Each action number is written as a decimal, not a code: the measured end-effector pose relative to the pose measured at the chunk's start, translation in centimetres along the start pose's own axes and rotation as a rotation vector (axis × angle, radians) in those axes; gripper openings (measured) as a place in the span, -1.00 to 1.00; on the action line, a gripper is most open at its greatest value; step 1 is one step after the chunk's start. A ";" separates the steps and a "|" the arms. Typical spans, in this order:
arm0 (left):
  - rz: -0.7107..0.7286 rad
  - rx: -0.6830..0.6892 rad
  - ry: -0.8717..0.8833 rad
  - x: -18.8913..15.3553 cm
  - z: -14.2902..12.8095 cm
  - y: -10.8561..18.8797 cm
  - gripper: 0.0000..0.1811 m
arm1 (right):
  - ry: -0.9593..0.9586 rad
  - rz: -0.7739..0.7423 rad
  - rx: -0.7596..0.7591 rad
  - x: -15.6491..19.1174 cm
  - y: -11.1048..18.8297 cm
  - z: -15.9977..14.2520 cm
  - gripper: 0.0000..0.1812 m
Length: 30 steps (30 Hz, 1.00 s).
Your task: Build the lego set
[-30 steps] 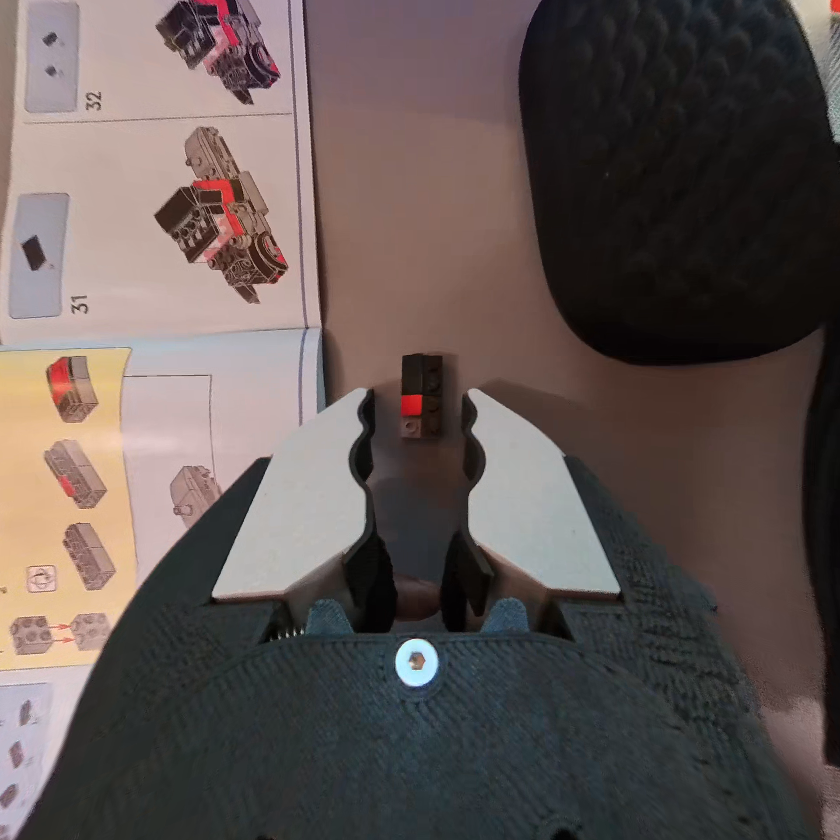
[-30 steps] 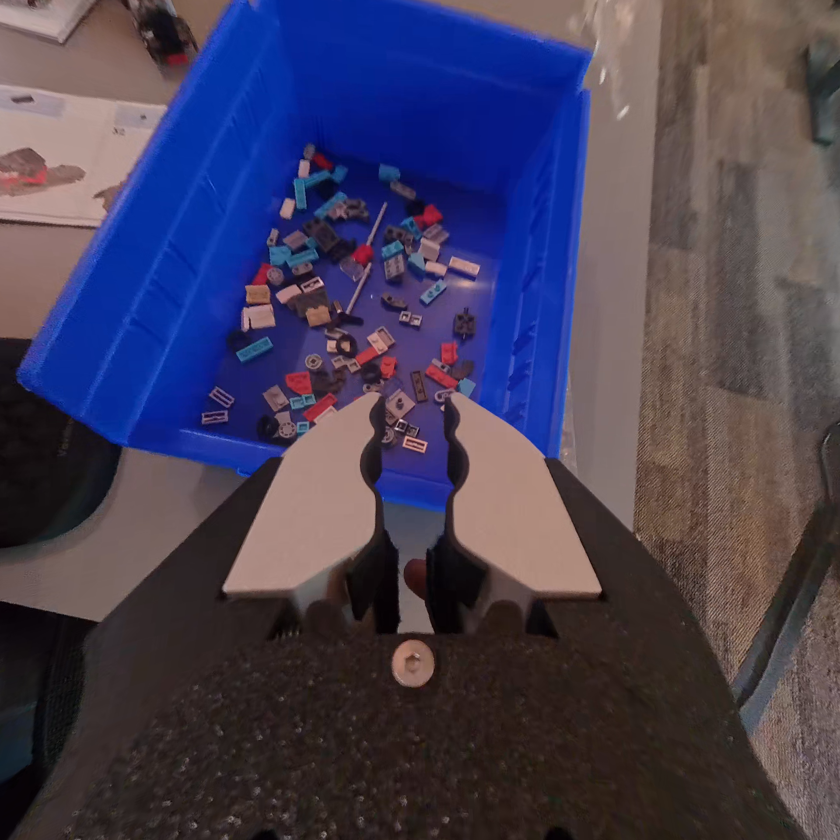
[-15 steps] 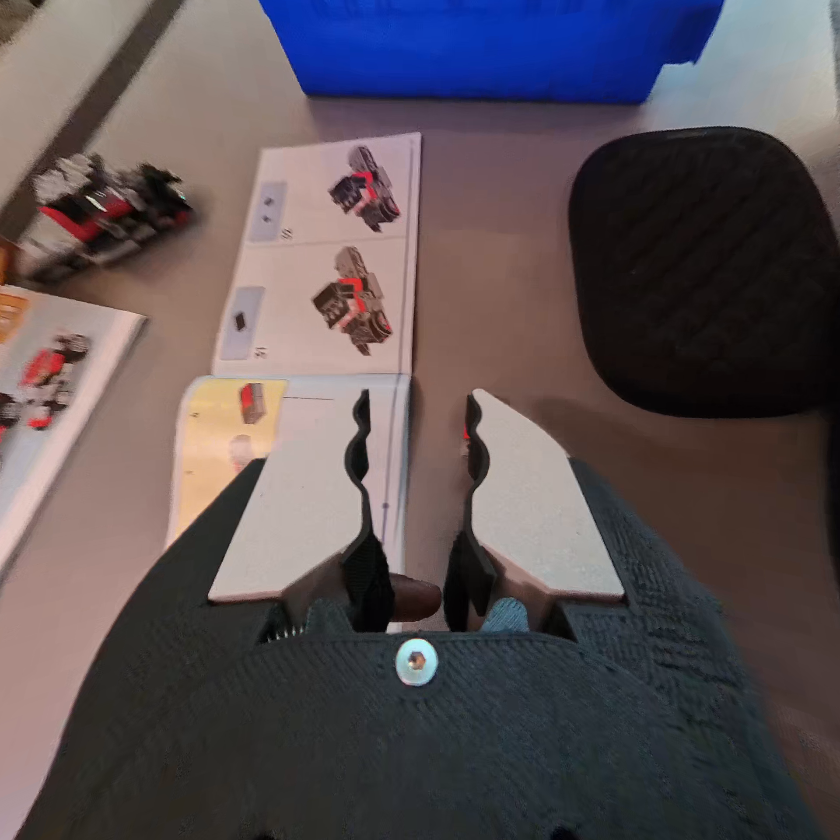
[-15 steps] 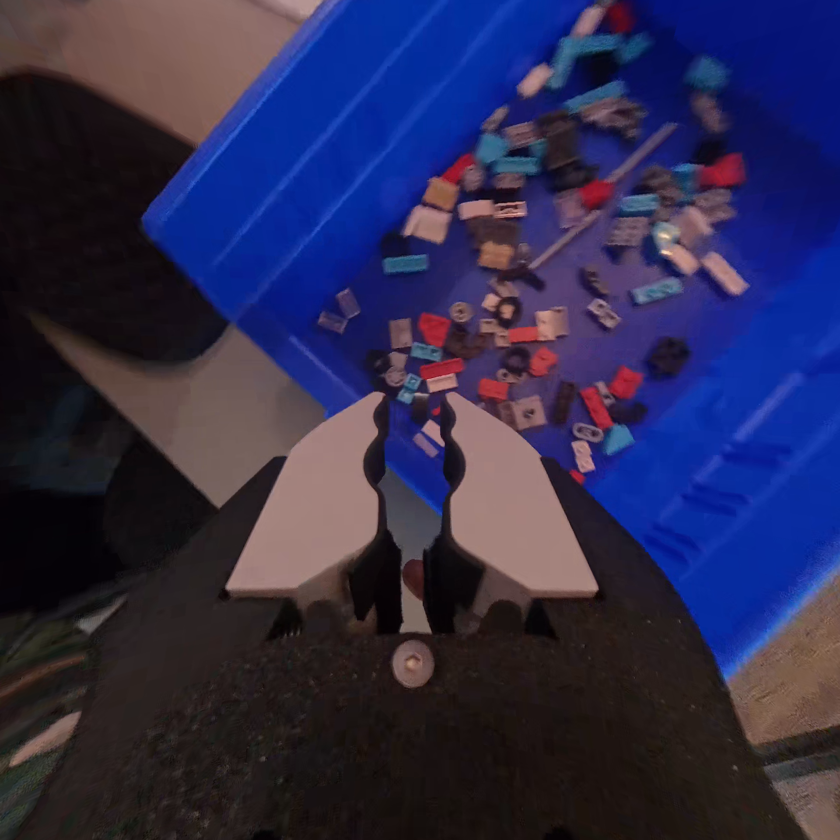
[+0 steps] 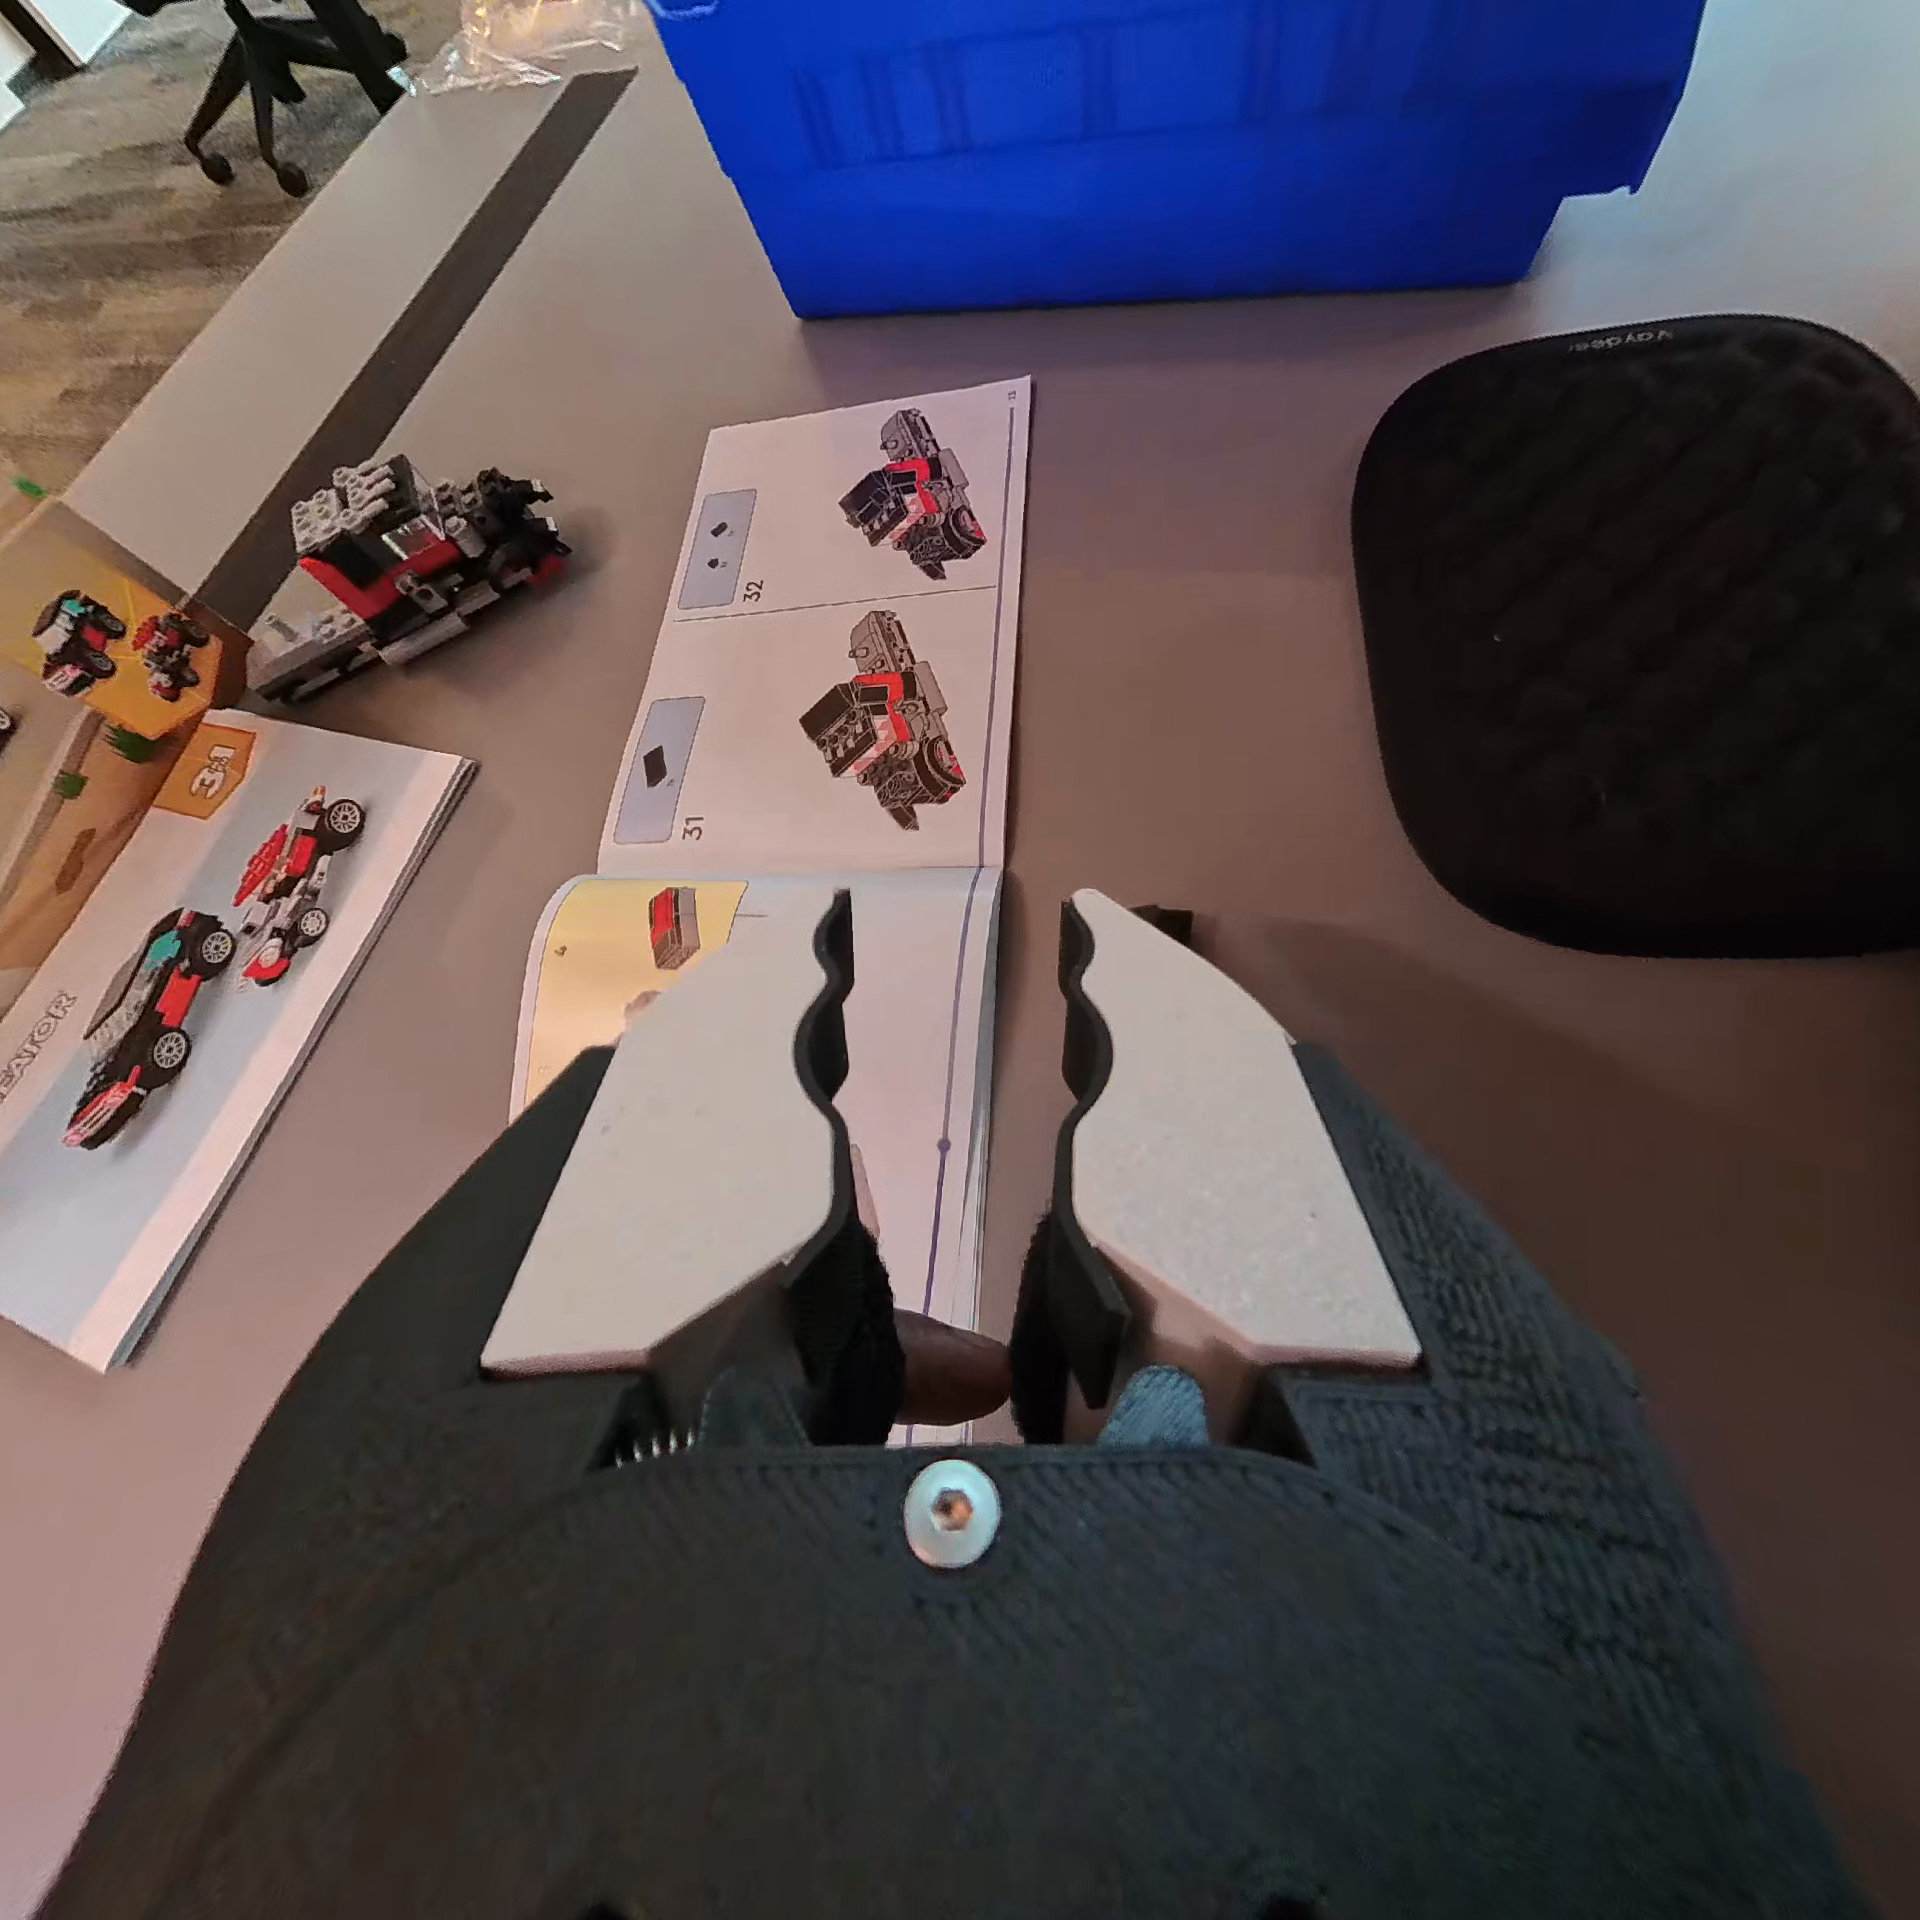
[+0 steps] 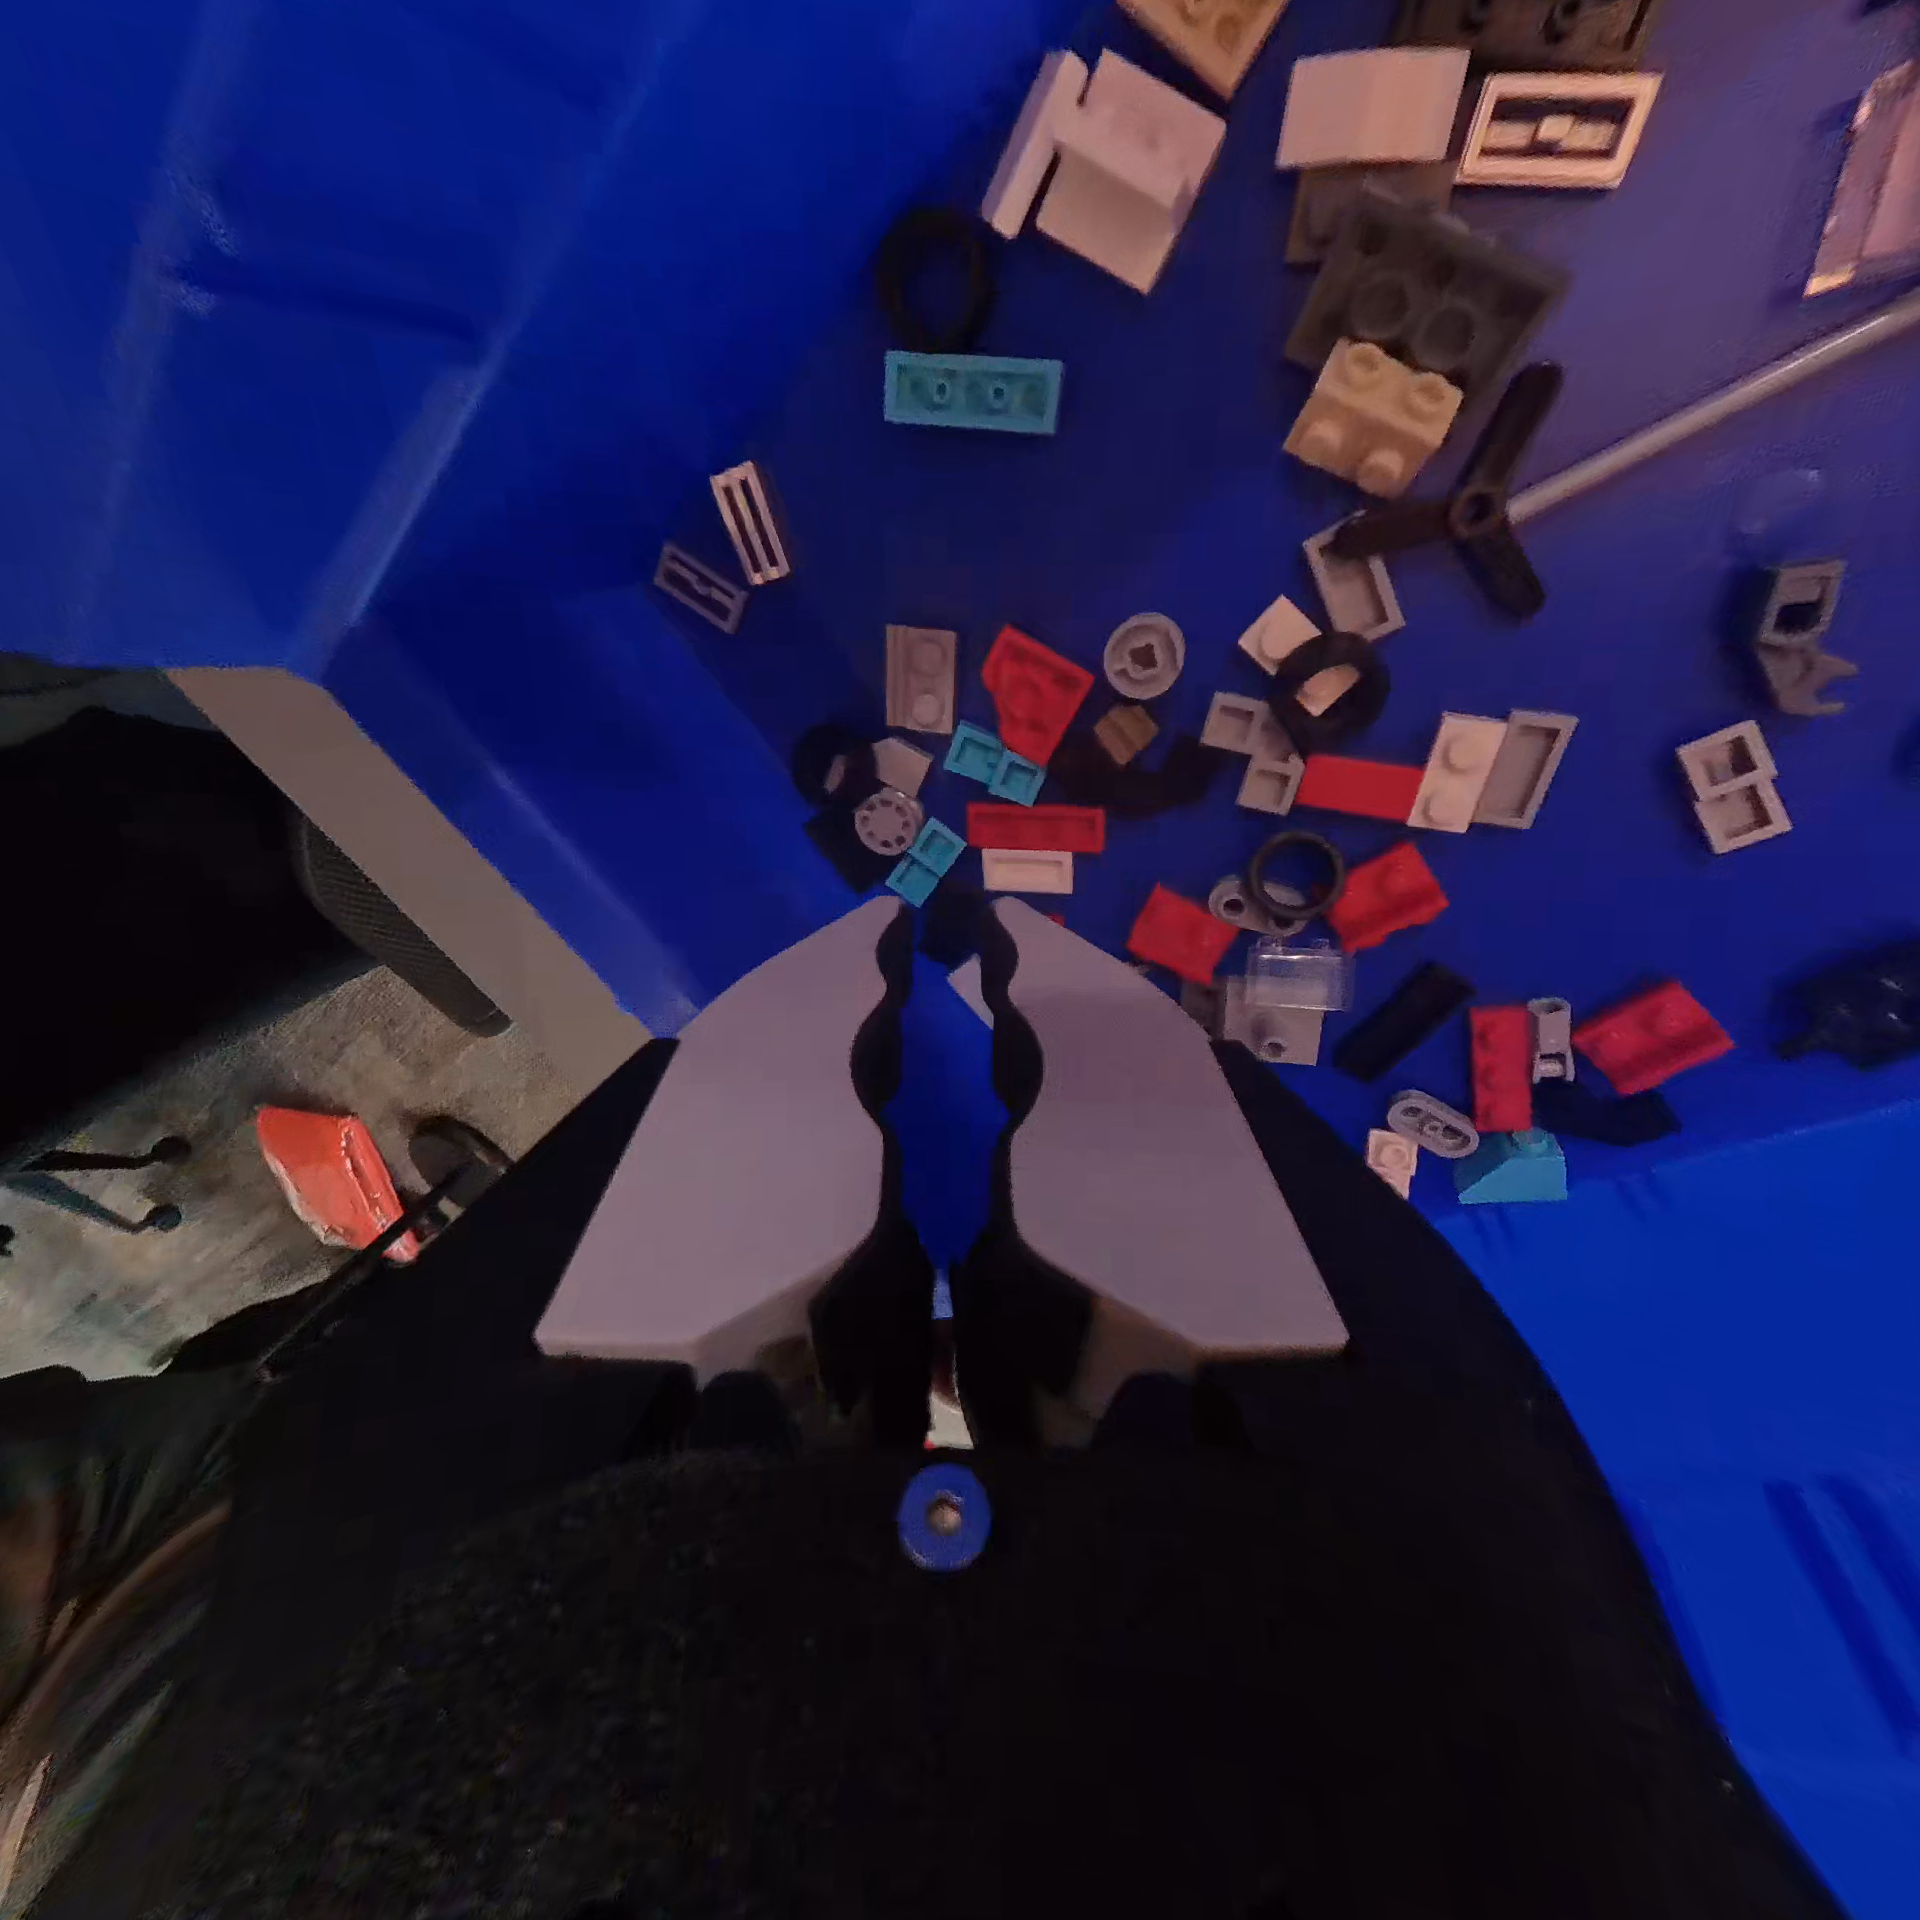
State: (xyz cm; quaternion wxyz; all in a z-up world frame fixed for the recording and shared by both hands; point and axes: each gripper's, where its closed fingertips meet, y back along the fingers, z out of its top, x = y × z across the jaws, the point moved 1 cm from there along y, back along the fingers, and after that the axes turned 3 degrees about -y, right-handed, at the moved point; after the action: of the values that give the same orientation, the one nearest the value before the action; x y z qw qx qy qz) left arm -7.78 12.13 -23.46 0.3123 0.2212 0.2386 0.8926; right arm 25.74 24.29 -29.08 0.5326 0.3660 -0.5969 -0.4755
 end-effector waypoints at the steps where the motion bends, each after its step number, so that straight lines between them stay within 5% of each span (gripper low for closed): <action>1: 0.001 0.000 0.003 0.1 -0.1 0.2 -0.58 | -0.005 -0.002 0.020 0.0 -0.2 0.0 -0.87; 8: 0.026 -0.029 0.025 0.7 -0.6 1.3 -0.58 | 0.029 -0.043 0.101 -0.2 -0.4 -0.4 -0.90; 12: 0.023 -0.063 0.020 0.4 -0.1 1.4 -0.58 | 0.030 -0.054 -0.134 0.1 1.7 1.3 -0.90; 15: 0.000 -0.189 0.078 0.0 2.1 1.3 -0.63 | 0.125 -0.172 -0.521 1.6 7.0 5.4 -0.91; 18: -0.128 -0.424 0.352 -0.4 6.2 1.1 -0.76 | 0.414 -0.339 -0.825 7.1 11.9 11.0 -0.91; 23: -0.486 -0.616 0.665 -2.1 11.6 1.3 -0.81 | 0.799 -0.679 -0.901 14.8 12.7 19.0 -0.91; 30: -0.461 -0.587 0.654 -2.0 11.3 2.1 -0.81 | 1.012 -0.820 -0.868 18.9 10.3 23.9 -0.91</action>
State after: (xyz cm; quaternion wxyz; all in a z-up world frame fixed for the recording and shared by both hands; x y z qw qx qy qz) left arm -1.13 12.57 -13.84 0.4594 -0.2262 0.1056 0.8524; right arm -0.21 13.55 -13.33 0.6171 0.4885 0.1408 -0.6006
